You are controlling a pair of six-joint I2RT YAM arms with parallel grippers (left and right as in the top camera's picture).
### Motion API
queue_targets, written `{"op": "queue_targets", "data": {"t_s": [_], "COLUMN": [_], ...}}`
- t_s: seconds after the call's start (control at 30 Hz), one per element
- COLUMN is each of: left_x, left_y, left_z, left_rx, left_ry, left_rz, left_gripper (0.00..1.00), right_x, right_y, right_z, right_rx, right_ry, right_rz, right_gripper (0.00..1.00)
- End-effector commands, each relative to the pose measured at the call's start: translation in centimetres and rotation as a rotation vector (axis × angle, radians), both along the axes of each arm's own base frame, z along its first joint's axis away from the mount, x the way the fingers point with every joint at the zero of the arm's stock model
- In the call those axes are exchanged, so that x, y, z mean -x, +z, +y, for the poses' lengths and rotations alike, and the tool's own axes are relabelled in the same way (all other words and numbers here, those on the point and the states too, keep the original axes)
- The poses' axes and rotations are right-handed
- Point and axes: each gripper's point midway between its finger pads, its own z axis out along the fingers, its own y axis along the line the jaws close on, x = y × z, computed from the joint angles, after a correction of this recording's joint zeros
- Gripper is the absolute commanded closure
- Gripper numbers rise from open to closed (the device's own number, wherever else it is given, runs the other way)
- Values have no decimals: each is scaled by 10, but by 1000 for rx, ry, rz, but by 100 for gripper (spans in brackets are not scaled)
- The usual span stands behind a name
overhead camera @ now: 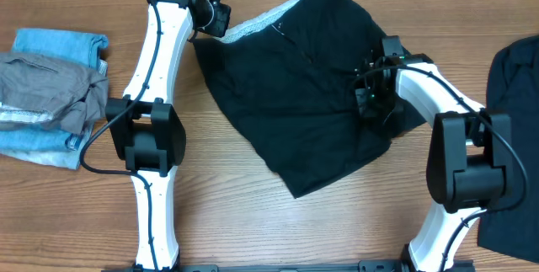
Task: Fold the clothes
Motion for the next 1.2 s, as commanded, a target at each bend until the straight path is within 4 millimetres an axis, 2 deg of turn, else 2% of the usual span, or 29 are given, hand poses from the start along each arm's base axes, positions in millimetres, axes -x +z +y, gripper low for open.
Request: {"op": "queue_targets", "data": {"t_s": [0.0, 0.1, 0.2, 0.27, 0.33, 0.4, 0.47, 0.7, 0.77, 0.93, 1.1, 1.17], "left_x": [0, 5, -4, -1, 1, 2, 3, 1, -2, -1, 4, 8], "left_y": [-6, -28, -49, -56, -64, -67, -67, -68, -76, -112, -105, -97], "left_z": [-2, 5, 18, 26, 43, 50, 44, 37, 36, 30, 26, 33], "left_rx": [-11, -35, 50, 126, 140, 169, 224, 183, 182, 186, 186, 154], "left_ry": [-52, -92, -89, -91, -88, -87, -115, -209, -213, -219, -223, -207], "left_rz": [3, 38, 52, 82, 103, 111, 111, 70, 69, 116, 137, 160], "left_gripper": [69, 61, 54, 54, 54, 53, 53, 55, 58, 59, 66, 70], "right_x": [-8, -10, -10, -10, -11, -11, -11, -12, -13, -13, -15, -15], "right_y": [9, 9, 9, 9, 9, 9, 9, 10, 10, 10, 10, 10], "right_z": [-12, -17, -21, -21, -20, -19, -19, -18, -18, -18, -18, -18], "right_rx": [61, 65, 65, 65, 56, 49, 49, 47, 47, 47, 46, 46], "right_ry": [80, 84, 70, 70, 67, 67, 63, 48, 48, 45, 44, 44], "right_rz": [-43, -52, -51, -52, -55, -55, -54, -58, -62, -64, -71, -71], "right_gripper": [96, 96, 96, 96, 96, 96, 96, 96, 96, 96, 96, 96]}}
